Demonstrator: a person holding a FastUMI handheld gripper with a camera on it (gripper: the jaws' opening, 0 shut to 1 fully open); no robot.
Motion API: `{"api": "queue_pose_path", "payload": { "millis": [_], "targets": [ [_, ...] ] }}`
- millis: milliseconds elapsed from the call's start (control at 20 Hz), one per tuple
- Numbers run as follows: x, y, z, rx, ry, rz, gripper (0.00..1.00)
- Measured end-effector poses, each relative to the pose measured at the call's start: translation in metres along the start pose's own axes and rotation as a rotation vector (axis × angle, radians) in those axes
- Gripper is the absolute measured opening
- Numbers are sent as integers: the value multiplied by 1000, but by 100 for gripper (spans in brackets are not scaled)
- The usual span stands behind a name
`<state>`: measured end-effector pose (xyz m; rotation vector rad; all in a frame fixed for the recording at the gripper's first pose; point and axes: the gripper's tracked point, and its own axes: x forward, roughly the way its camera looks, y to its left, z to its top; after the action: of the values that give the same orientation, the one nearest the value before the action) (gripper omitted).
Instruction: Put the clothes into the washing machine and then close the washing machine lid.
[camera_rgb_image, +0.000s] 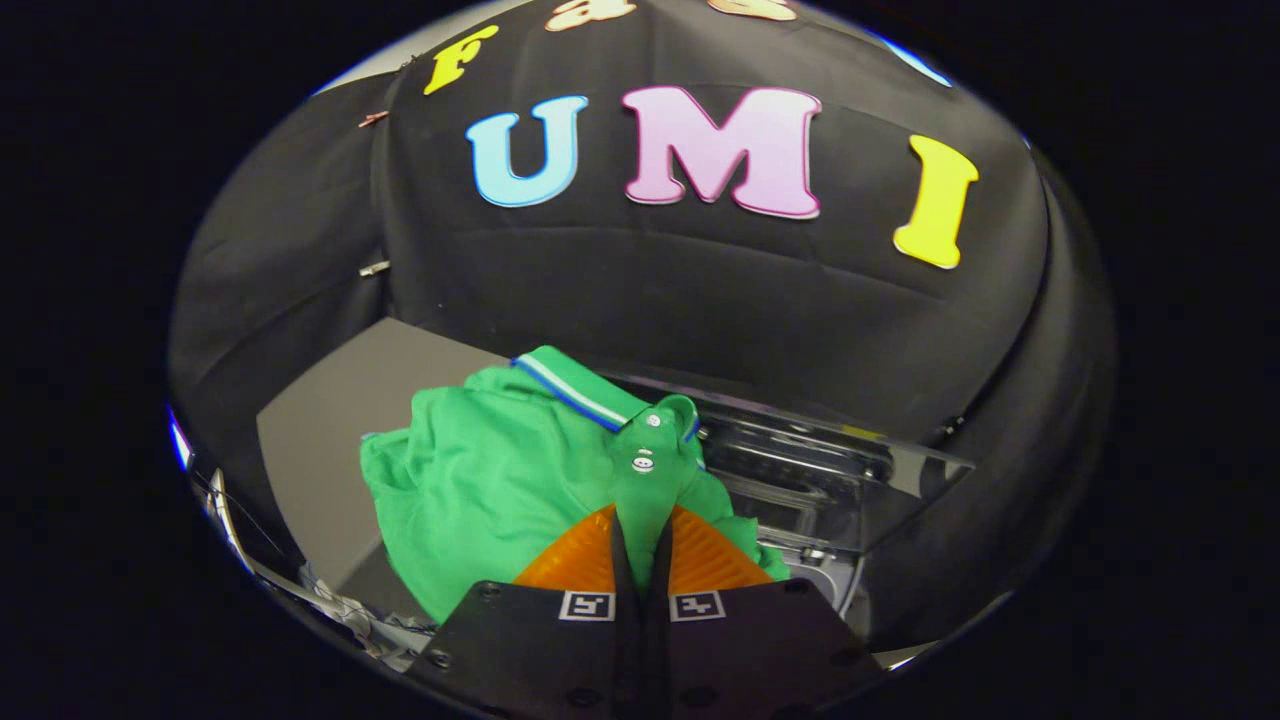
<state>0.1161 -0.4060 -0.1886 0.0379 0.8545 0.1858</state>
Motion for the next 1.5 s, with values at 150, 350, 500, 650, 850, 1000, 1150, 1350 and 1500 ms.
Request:
{"api": "queue_pose_path", "payload": {
  "millis": [150, 350, 500, 650, 850, 1000, 1150, 1350, 1500],
  "targets": [
    [1, -22, -16, 6, 6, 23, 5],
    [16, -40, -35, 1, 26, 19, 5],
    [24, -48, -43, 36, 47, 21, 5],
    [29, -49, -57, 36, 77, 27, 5],
    [42, -50, -80, 21, 118, -8, 5],
    [58, -58, -102, 19, 150, -41, 5],
    [72, -70, -126, 52, 181, -71, 5],
    [88, -75, -154, 22, 209, -78, 7],
    [100, -69, -173, 18, 238, -83, 7]
  ]
}}
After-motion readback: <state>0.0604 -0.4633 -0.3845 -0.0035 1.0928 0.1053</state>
